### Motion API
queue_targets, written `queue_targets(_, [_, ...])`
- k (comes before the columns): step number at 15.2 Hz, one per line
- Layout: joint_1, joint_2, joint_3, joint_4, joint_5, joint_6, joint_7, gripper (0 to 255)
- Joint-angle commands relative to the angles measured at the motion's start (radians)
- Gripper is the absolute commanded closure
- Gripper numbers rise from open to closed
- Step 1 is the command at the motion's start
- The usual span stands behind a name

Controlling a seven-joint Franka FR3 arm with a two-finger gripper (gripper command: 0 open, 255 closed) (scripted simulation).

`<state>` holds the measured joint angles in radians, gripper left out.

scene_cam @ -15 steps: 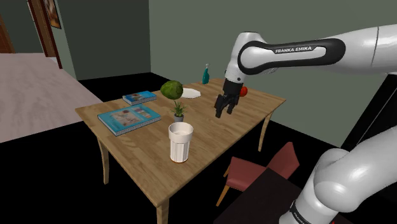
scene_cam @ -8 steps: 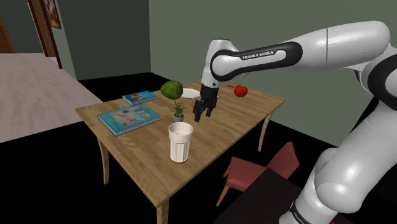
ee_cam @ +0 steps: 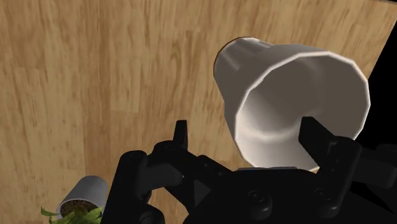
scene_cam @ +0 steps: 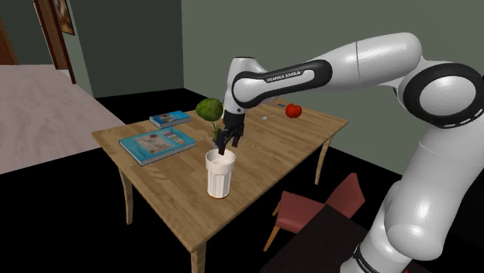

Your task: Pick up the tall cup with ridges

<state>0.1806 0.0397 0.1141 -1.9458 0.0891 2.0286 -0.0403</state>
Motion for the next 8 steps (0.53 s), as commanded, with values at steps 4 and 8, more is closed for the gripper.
queue_targets(4, [0.001, 0.025, 0.001, -0.037, 0.0, 0.062, -0.005, 0])
queue_targets(8, [0.002, 0.033, 0.001, -0.049, -0.001, 0.082, -0.006, 255])
